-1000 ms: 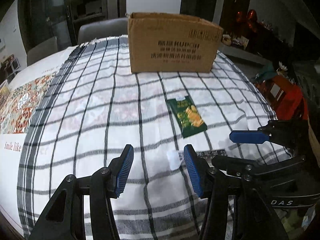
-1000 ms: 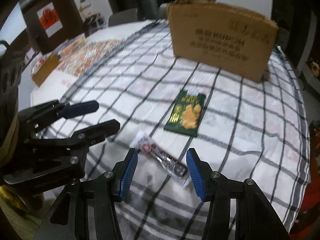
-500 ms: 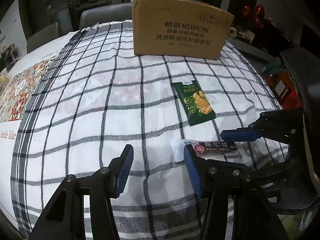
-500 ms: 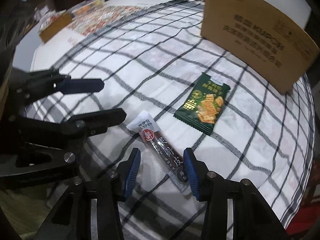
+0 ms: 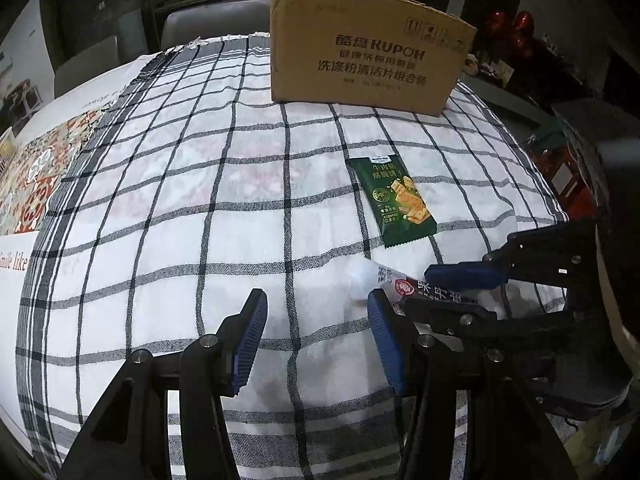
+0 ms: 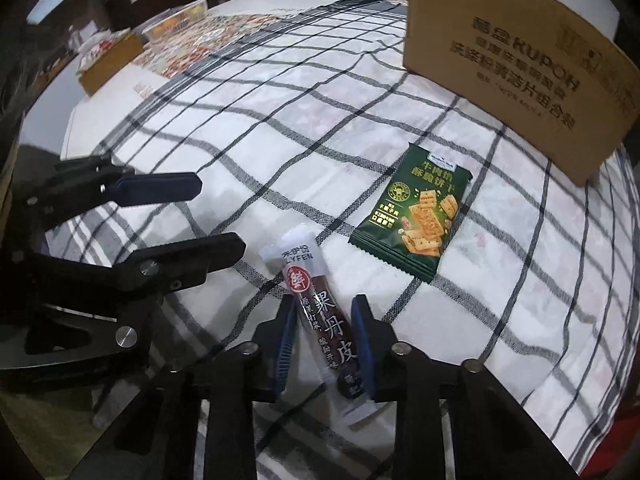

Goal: Organize snacks
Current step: 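Lower right tool onto the red-and-white fruit roll bar and grasp it, then grasp green biscuit packet with left tool while right tool holds the fruit roll bar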

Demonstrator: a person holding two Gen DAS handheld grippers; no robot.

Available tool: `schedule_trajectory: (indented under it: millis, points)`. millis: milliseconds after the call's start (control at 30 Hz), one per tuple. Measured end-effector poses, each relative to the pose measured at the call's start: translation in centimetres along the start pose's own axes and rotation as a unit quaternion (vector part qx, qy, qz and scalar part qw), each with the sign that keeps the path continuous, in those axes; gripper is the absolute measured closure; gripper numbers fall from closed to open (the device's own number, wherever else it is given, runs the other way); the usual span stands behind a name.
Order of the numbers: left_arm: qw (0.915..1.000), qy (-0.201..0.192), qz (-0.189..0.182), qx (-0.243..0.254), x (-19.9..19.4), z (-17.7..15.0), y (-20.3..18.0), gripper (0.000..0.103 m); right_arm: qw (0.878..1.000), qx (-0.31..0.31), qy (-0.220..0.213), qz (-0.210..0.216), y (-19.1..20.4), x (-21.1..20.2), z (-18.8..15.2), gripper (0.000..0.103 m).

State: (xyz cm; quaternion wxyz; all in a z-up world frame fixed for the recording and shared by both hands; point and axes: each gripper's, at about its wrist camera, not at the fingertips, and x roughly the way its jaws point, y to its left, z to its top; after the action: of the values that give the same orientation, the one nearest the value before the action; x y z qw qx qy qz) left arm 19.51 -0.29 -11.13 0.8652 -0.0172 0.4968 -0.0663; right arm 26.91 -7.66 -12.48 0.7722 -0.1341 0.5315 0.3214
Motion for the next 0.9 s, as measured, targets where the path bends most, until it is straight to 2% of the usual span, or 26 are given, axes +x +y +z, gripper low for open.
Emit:
schedule_trajectory:
  millis: [267, 467, 633, 900]
  points:
    - [0.9999, -0.01, -0.002, 0.003, -0.5, 0.2, -0.2, 0.052, 0.999, 0.034, -0.031, 0.011, -0.4, -1.4, -0.5, 0.081]
    - [0.9997, -0.02, -0.014, 0.008, -0.8, 1.2, -0.7, 0.052, 0.993, 0.09, -0.071, 0.001, -1.6, -3.4, -0.6, 0.081]
    - [0.9991, -0.028, -0.026, 0.019, -1.0, 2.6, -1.5, 0.052, 0.985, 0.139, -0.104, -0.02, -3.1, -4.8, -0.7, 0.081]
    - [0.9972, -0.021, -0.065, 0.032, 0.6, 5.3, -3.5, 0.052, 0.963, 0.223, -0.148, -0.038, -6.5, -6.5, -1.2, 0.081]
